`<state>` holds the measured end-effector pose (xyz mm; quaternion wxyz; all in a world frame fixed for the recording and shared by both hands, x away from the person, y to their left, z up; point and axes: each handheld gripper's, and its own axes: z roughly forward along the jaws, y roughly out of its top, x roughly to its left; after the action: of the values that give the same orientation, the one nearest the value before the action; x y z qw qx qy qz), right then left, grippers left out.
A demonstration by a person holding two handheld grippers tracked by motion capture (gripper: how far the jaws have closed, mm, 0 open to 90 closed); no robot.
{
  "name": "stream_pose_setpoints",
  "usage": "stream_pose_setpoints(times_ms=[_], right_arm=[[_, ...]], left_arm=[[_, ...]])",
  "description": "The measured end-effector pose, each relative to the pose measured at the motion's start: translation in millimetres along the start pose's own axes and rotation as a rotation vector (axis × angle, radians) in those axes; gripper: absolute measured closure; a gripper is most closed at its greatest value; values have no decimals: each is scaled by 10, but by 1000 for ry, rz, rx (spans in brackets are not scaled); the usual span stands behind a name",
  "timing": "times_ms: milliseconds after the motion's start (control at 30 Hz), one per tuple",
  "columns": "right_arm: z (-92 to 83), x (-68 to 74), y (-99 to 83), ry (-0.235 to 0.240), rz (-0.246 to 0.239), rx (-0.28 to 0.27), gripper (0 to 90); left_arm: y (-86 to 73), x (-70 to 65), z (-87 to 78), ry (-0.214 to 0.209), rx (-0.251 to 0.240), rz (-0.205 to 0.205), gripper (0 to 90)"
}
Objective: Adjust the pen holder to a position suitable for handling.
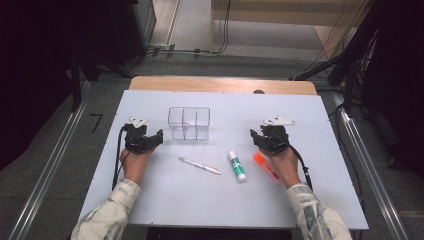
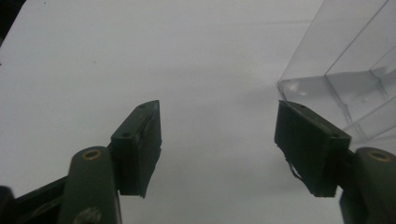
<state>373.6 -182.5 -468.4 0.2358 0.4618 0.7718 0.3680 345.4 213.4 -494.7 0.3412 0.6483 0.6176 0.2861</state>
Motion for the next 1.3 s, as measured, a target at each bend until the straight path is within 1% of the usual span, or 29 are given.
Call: stream_pose_setpoints(times_ms=[67, 133, 167, 200, 267, 333, 367, 467, 500, 600, 667, 733, 833, 867, 900, 933, 1067, 1167, 1300], right_arm=[[77, 73, 32, 11, -4, 2, 658], [143, 146, 66, 28, -5, 10, 738], [174, 183, 85, 39, -12, 10, 784], [209, 233, 110, 49, -18, 10, 821], [270, 307, 157, 70, -20, 28, 877], [351, 425, 214, 96, -24, 38, 878], [376, 470, 234, 102, -29, 43, 878], [487, 658, 321, 127, -52, 45, 879], [513, 706, 347, 134, -47, 48, 879], [589, 817, 407, 146, -52, 54, 879], [621, 892, 440, 152, -59, 58, 879], [634, 927, 454, 157, -59, 56, 879], [646, 950, 456, 167, -51, 63, 879], [646, 953, 453, 169, -53, 65, 879], [644, 955, 448, 172, -56, 67, 879], [640, 955, 446, 163, -57, 70, 879], [593, 896, 431, 162, -52, 79, 880], [524, 804, 380, 155, -53, 79, 880], [408, 589, 285, 135, -24, 78, 880]], left_arm=[[24, -25, 24, -6, -8, -1, 391], [39, -44, 40, -9, -16, 6, 465], [51, -59, 52, -12, -17, 14, 500], [51, -59, 52, -12, -17, 14, 535], [82, -80, 68, -28, -19, 22, 604], [101, -101, 92, -30, -25, 27, 661], [112, -106, 105, -34, -22, 30, 682], [126, -123, 136, -46, -39, 19, 765], [129, -125, 143, -50, -37, 19, 790], [155, -128, 166, -72, -37, 11, 845], [175, -145, 179, -89, -42, 20, 876], [186, -179, 196, -110, -42, 25, 890], [188, -234, 207, -139, -35, 49, 900], [189, -262, 206, -139, -35, 57, 900], [189, -273, 206, -141, -34, 55, 900], [188, -281, 208, -145, -34, 56, 900], [185, -347, 217, -173, -27, 57, 900], [190, -463, 226, -205, -13, 68, 900], [203, -720, 255, -240, -4, 98, 900]])
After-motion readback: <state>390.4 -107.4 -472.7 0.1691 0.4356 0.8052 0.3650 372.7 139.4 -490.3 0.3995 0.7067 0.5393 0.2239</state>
